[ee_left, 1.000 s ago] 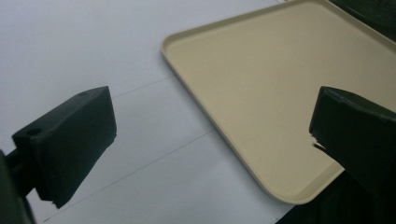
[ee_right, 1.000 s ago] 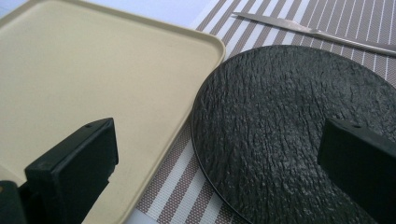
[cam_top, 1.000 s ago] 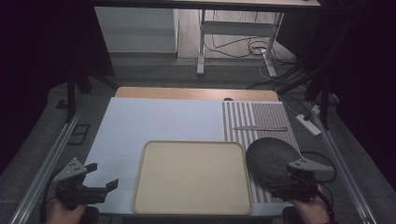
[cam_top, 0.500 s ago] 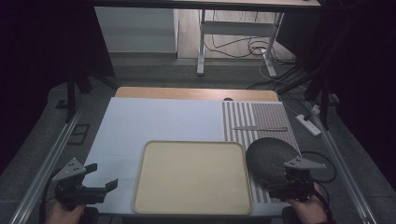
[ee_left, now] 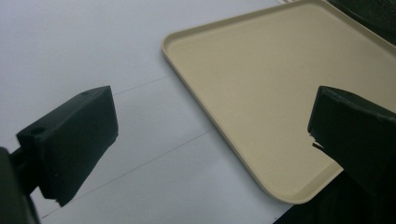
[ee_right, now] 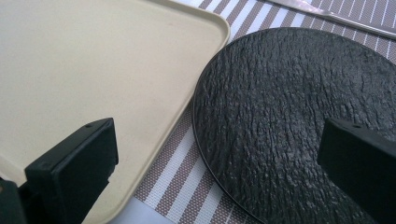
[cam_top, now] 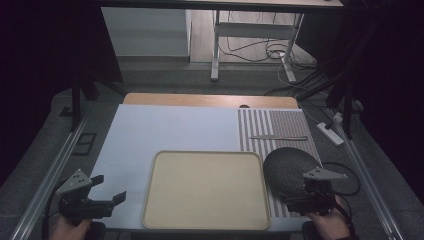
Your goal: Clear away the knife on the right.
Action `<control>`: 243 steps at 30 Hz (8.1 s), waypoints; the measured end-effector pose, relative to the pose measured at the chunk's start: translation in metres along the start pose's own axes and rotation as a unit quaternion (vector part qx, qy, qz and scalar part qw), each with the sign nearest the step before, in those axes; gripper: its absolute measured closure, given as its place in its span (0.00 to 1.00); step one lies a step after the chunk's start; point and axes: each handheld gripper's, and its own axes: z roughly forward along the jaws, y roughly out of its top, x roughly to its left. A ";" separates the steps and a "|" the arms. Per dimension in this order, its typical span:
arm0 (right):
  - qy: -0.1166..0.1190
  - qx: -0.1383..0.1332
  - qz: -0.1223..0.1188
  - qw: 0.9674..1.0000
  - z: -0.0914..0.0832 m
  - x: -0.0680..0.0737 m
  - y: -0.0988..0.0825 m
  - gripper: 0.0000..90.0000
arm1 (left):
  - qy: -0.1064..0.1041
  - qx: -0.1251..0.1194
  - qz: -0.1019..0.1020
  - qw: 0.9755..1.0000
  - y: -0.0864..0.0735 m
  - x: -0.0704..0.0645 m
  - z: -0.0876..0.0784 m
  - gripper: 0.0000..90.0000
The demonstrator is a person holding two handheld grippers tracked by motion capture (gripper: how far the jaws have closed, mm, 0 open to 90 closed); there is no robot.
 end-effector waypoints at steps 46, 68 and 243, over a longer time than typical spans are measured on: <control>0.028 -0.010 -0.014 0.999 0.046 -0.028 0.031 0.00 | 0.019 0.015 0.002 1.000 0.001 -0.003 0.003 0.01; 0.013 0.013 -0.002 1.000 0.081 -0.056 0.057 0.00 | 0.018 0.016 0.004 1.000 0.001 -0.003 0.003 0.01; 0.017 0.187 -0.043 0.981 0.140 -0.173 0.134 0.89 | 0.009 0.024 0.003 1.000 0.002 -0.002 0.005 0.01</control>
